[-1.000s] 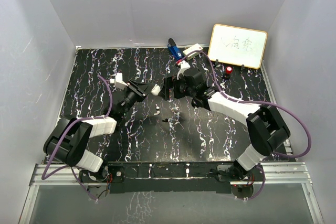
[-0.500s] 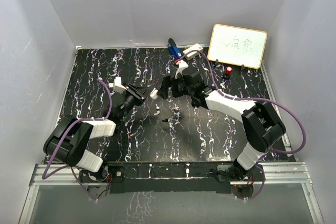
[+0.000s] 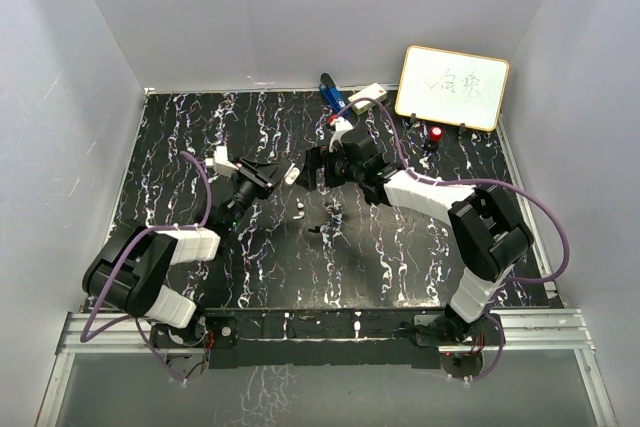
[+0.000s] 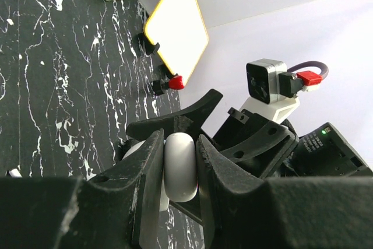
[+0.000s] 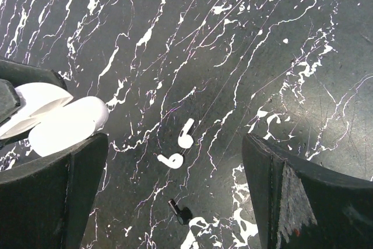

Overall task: Insert the wireless bluetooth earbuds into the charging case
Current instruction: Open the charging case, then adjust the earbud at the center of the board.

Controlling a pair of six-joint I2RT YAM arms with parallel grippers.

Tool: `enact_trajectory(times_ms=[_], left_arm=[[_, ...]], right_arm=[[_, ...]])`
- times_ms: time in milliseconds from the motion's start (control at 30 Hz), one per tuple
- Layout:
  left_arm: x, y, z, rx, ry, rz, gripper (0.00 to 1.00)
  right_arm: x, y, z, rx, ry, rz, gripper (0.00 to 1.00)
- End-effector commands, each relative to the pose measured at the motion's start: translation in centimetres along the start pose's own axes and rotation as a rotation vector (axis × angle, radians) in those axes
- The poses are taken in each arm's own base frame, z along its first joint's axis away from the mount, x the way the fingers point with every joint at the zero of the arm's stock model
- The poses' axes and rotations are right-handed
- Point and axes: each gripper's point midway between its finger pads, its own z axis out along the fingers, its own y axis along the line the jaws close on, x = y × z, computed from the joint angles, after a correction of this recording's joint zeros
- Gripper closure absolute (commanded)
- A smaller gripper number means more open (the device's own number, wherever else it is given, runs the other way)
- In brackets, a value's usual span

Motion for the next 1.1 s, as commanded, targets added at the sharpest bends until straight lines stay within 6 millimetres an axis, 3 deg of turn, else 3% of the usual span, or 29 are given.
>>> enact_trajectory(times_ms=[0, 200, 433, 867, 1067], left_arm=[[-0.4, -2.9, -0.5, 0.088, -0.013, -0.011, 1.0], [-2.1, -1.8, -1.8, 0.005, -0.077, 0.015, 1.0], [-3.6, 0.1, -4.7, 0.013, -0.186, -0.143, 1.0], [-6.0, 0.9, -5.9, 0.014, -0.345, -0.182, 1.0], [-6.0, 0.2, -6.0, 0.04, -0.337, -0.182, 1.0]], right_arm=[[-3.7, 1.2, 0.0, -0.014, -0.112, -0.023, 0.03], [-0.9, -0.3, -1.8, 0.049, -0.045, -0.041, 0.03], [1.0, -0.8, -3.8, 0.061, -0.014, -0.065, 0.03], [1.3, -0.3, -2.3, 0.032, 0.049, -0.099, 0.09], [0.8, -0.6, -1.2, 0.109, 0.077, -0.14, 0.23]])
